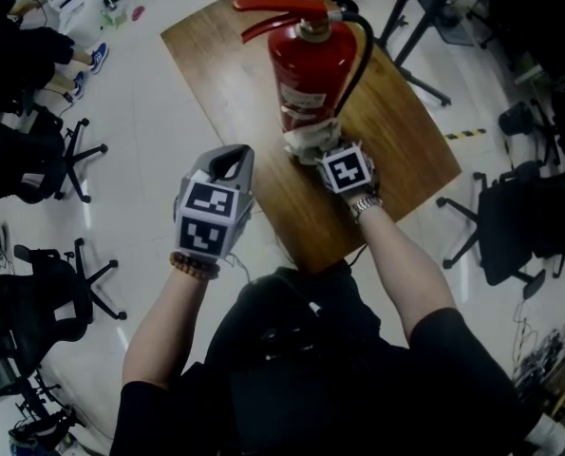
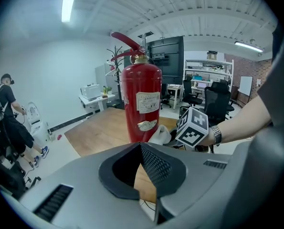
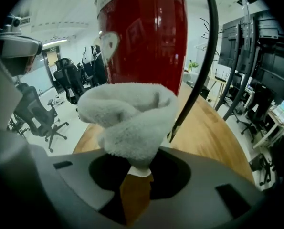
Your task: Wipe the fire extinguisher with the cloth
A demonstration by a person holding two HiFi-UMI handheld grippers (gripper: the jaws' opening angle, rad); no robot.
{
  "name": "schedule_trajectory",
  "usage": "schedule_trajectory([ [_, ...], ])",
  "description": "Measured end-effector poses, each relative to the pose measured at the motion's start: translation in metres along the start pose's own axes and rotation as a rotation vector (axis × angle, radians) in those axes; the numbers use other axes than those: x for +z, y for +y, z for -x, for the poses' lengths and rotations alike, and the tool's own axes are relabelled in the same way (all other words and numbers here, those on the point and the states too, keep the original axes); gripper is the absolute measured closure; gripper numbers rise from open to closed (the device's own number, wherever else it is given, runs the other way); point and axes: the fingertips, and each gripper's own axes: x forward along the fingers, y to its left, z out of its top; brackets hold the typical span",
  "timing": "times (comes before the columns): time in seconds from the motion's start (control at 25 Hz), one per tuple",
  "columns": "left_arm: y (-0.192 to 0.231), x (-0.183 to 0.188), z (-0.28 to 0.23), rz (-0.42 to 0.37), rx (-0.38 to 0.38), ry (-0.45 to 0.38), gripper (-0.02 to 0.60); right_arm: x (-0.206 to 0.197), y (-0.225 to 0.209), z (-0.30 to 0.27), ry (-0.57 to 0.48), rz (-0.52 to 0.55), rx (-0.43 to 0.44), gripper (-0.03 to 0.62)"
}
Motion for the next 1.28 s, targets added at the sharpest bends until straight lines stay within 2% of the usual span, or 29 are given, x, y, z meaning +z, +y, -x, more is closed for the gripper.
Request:
schedule_trajectory([
  [0.52, 0.004, -0.009, -0.001, 0.008, 0.0, 0.014, 0.581, -0.022, 0.005, -0.03, 0.079, 0.016, 0.002, 0.477],
  [0.76, 0.008, -0.006, 0.005, 0.007, 0.004, -0.006, 0.581, -0.024, 0.008, -0.022, 0.09, -0.001, 0.009, 0.478],
  [0.92, 0.012, -0.004, 0.013, 0.007, 0.004, -0.029, 0.581, -0.014, 0.017, 0.007, 0.032, -0.021, 0.031, 0.479],
  [1.12, 0.015, 0.002, 0.021, 0.006, -0.008, -0.063, 0.581, 0.032, 0.036, 0.066, -0.116, 0.006, 0.063, 0.477],
  [1.28, 0.014, 0.005, 0.027, 0.002, -0.021, -0.09, 0.581, 0.07, 0.044, 0.118, -0.214, 0.05, 0.055, 0.477],
])
